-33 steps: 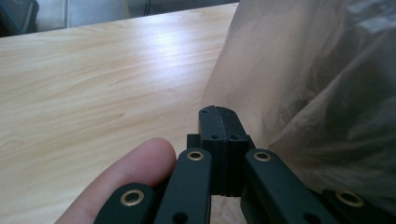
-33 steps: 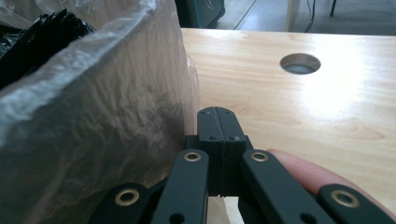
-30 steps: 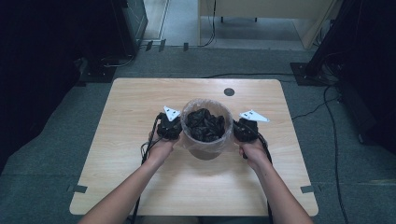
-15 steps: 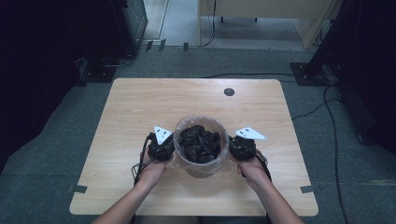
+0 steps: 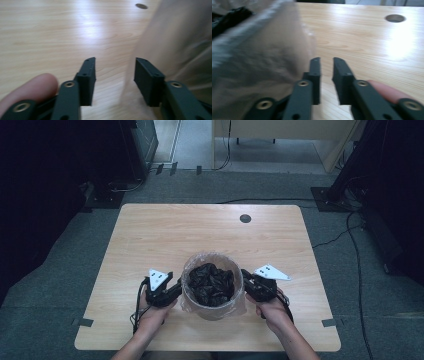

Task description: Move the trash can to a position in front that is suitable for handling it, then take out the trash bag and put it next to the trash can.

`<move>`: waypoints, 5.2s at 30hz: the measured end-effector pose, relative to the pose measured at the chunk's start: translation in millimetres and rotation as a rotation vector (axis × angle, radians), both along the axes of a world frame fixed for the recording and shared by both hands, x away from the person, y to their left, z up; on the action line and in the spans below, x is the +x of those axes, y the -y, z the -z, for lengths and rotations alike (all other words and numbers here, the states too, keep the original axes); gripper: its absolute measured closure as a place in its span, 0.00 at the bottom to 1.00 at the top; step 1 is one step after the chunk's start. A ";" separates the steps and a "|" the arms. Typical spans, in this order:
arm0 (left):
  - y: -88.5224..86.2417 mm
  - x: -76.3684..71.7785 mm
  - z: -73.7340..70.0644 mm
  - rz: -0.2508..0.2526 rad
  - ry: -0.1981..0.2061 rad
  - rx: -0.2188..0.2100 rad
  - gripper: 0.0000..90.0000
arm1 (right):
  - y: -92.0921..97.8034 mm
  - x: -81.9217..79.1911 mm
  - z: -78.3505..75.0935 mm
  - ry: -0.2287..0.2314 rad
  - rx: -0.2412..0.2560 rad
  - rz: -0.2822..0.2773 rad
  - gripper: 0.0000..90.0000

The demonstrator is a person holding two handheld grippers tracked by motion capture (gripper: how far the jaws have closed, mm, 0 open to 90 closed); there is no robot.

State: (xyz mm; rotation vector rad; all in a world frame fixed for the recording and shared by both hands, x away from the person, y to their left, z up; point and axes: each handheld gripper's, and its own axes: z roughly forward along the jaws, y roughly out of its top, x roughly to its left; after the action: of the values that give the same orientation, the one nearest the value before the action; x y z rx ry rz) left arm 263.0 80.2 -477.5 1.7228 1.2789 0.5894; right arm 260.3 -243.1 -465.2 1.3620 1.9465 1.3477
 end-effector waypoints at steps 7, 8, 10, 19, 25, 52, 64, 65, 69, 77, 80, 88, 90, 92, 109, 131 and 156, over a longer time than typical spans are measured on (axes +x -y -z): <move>-37.1 -6.9 8.6 -0.022 -0.024 0.030 0.33 | 37.1 -4.3 4.3 -0.005 0.030 0.092 0.44; -42.1 -7.6 10.1 -0.024 -0.027 0.036 0.30 | 42.7 -5.6 6.1 -0.012 0.029 0.106 0.40; -51.9 -8.7 12.3 0.004 -0.033 0.034 0.24 | 53.3 -8.5 10.8 -0.029 0.014 0.117 0.31; -94.5 -11.9 26.3 -0.032 -0.079 0.133 0.10 | 99.8 -39.7 37.3 -0.098 -0.037 0.172 0.15; -125.7 -16.3 35.3 -0.125 -0.111 0.170 0.10 | 127.1 -56.5 53.0 -0.139 -0.142 0.233 0.08; -120.0 -20.4 43.4 -0.160 -0.150 0.222 0.11 | 140.0 -59.1 62.8 -0.229 -0.224 0.304 0.02; -61.5 -29.3 39.5 0.002 -0.172 0.183 0.11 | 138.4 -58.3 62.9 -0.228 -0.236 0.303 0.02; -55.3 -30.3 39.6 0.017 -0.169 0.185 0.11 | 138.4 -58.3 62.9 -0.229 -0.236 0.304 0.02; -32.4 -32.2 40.9 0.065 -0.171 0.197 0.11 | 138.3 -58.3 63.0 -0.228 -0.240 0.303 0.02; 1.1 -35.4 40.7 0.102 -0.170 0.193 0.11 | 138.2 -58.3 62.9 -0.228 -0.240 0.304 0.02; 4.4 -30.6 40.4 0.082 -0.167 0.162 0.11 | 138.3 -58.4 62.9 -0.228 -0.238 0.303 0.02; 15.6 -19.9 41.4 0.021 -0.134 0.132 0.14 | 137.3 -57.7 63.0 -0.227 -0.245 0.307 0.02; 16.4 -20.1 41.3 0.019 -0.110 0.143 0.15 | 135.8 -58.5 62.6 -0.218 -0.251 0.323 0.05; 16.1 -20.8 41.1 0.021 -0.105 0.144 0.15 | 133.2 -60.2 61.9 -0.199 -0.266 0.347 0.07; 13.9 -18.4 43.1 0.038 -0.131 0.121 0.16 | 88.7 -63.6 55.9 -0.176 -0.191 0.303 0.07; 17.1 -14.3 44.4 0.011 -0.156 0.129 0.16 | 28.0 -57.9 59.2 -0.179 -0.165 0.235 0.08; 22.9 -27.8 30.7 0.009 -0.025 0.173 0.29 | -11.6 -61.9 54.3 -0.094 -0.144 0.244 0.09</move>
State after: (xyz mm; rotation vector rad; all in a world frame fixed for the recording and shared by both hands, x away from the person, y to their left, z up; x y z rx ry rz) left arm 235.3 57.3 -508.2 1.8814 1.2673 0.6923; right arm 198.4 -231.4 -519.5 1.5571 1.8262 1.0279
